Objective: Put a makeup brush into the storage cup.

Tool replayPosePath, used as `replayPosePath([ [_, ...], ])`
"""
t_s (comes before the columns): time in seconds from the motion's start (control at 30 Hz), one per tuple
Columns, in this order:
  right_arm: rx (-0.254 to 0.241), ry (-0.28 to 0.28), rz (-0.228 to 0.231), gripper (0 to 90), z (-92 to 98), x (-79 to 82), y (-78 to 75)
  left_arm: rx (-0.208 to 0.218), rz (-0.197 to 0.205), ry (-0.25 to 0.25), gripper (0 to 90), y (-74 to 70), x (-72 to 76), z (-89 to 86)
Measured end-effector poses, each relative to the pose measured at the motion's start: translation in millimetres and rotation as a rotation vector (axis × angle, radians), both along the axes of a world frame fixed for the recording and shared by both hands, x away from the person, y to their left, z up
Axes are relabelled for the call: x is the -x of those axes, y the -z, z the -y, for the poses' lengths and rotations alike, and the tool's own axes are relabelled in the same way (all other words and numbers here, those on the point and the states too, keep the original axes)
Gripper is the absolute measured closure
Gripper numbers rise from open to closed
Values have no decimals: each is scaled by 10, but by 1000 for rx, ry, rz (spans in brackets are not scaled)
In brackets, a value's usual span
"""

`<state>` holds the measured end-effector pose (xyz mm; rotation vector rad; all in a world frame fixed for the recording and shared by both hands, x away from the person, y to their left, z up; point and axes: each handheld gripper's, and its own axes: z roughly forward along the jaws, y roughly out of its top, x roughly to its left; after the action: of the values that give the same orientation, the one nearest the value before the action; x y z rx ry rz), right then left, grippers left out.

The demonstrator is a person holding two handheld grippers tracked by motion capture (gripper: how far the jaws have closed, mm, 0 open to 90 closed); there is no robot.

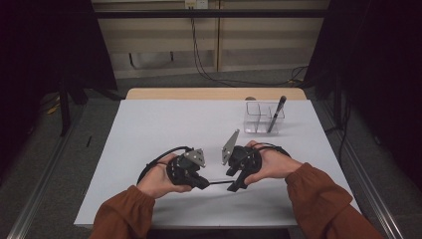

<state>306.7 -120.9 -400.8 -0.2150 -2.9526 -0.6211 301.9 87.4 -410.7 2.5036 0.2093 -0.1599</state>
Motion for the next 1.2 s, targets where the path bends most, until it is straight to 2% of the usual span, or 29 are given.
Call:
replayPosePath([
  [0.17,-23,45,13,294,90,-7,15,6,8,-20,857,-5,-18,-63],
  [0.2,-20,65,18,243,112,-14,22,8,4,-22,857,-5,-20,-73],
  [0.37,-29,111,26,185,198,-18,54,11,-1,-44,857,-5,-35,-140],
  [0.47,-43,155,39,118,255,-19,59,14,1,-52,857,-5,-48,-176],
  [0.57,-63,178,47,122,307,-30,56,21,3,-61,857,-12,-51,-202],
  [0.67,-71,191,50,74,362,-37,67,24,4,-71,857,-8,-44,-215],
  [0.73,-75,204,46,79,389,-31,77,20,16,-68,857,0,-39,-220],
  [0.83,-92,241,49,65,428,-11,94,20,17,-76,857,9,-38,-236],
  [0.9,-109,238,48,34,466,5,104,31,15,-78,857,9,-49,-258],
  [1.03,-145,275,47,38,555,16,98,52,13,-103,857,1,-46,-292],
  [1.2,-189,280,45,35,631,49,114,68,10,-118,857,-4,-30,-336],
])
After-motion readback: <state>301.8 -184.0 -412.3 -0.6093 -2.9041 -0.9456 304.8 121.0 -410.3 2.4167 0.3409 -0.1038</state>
